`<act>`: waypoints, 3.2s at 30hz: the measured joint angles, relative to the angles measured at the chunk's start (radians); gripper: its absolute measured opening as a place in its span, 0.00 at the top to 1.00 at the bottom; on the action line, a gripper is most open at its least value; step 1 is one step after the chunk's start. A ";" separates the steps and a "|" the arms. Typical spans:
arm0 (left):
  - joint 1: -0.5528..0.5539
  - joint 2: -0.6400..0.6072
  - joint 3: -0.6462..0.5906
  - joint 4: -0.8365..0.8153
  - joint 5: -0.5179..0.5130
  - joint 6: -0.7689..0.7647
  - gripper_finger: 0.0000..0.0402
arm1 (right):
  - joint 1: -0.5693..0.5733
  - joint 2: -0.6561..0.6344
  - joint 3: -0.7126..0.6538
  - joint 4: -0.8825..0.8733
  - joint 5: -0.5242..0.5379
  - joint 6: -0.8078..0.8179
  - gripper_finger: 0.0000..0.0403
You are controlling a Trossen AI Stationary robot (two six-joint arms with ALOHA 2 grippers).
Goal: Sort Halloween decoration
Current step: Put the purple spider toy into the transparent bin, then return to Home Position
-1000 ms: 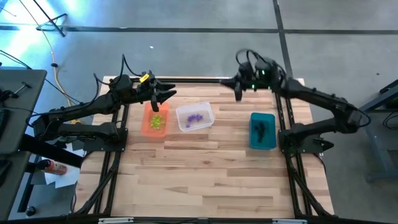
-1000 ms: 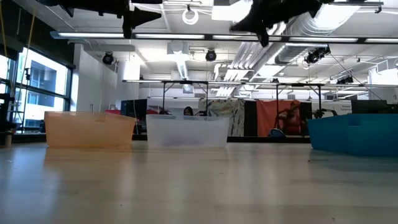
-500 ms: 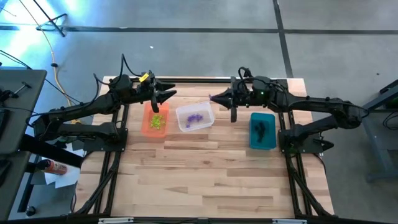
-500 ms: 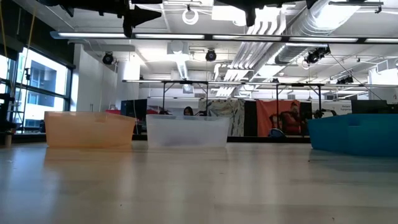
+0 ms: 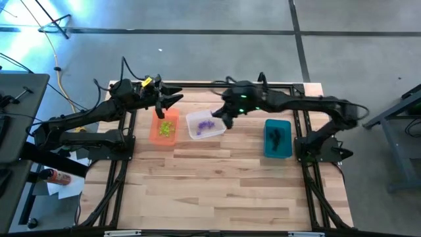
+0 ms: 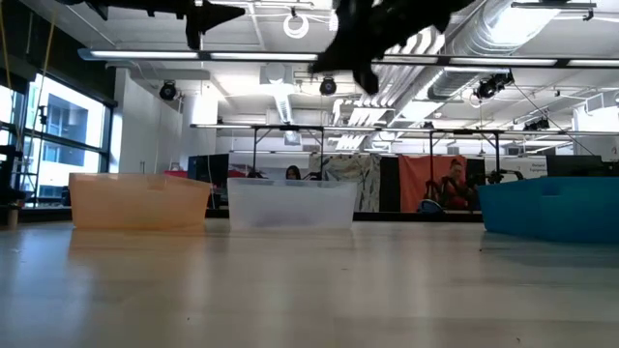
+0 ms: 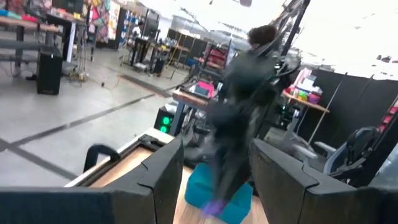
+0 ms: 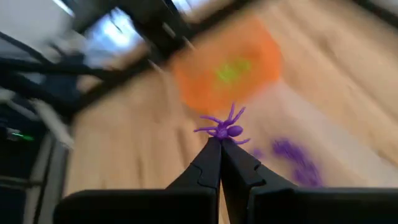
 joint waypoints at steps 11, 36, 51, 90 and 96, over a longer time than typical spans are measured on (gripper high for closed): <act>-0.001 -0.032 0.000 -0.006 0.000 -0.001 0.58 | -0.025 0.475 0.352 -0.426 0.096 0.051 1.00; -0.001 -0.033 0.000 -0.007 0.000 0.018 0.58 | -0.024 0.651 0.476 -0.500 0.111 0.126 0.82; -0.002 -0.035 0.000 -0.008 0.001 0.006 0.58 | -0.011 0.519 0.642 -0.789 0.086 -0.237 0.52; -0.476 -0.036 -0.106 0.092 -0.234 0.064 1.00 | 0.118 -0.568 -0.361 0.300 -0.010 -0.093 1.00; -0.480 -0.181 -0.214 0.161 -0.239 0.127 1.00 | 0.117 -0.568 -0.361 0.288 -0.008 -0.118 1.00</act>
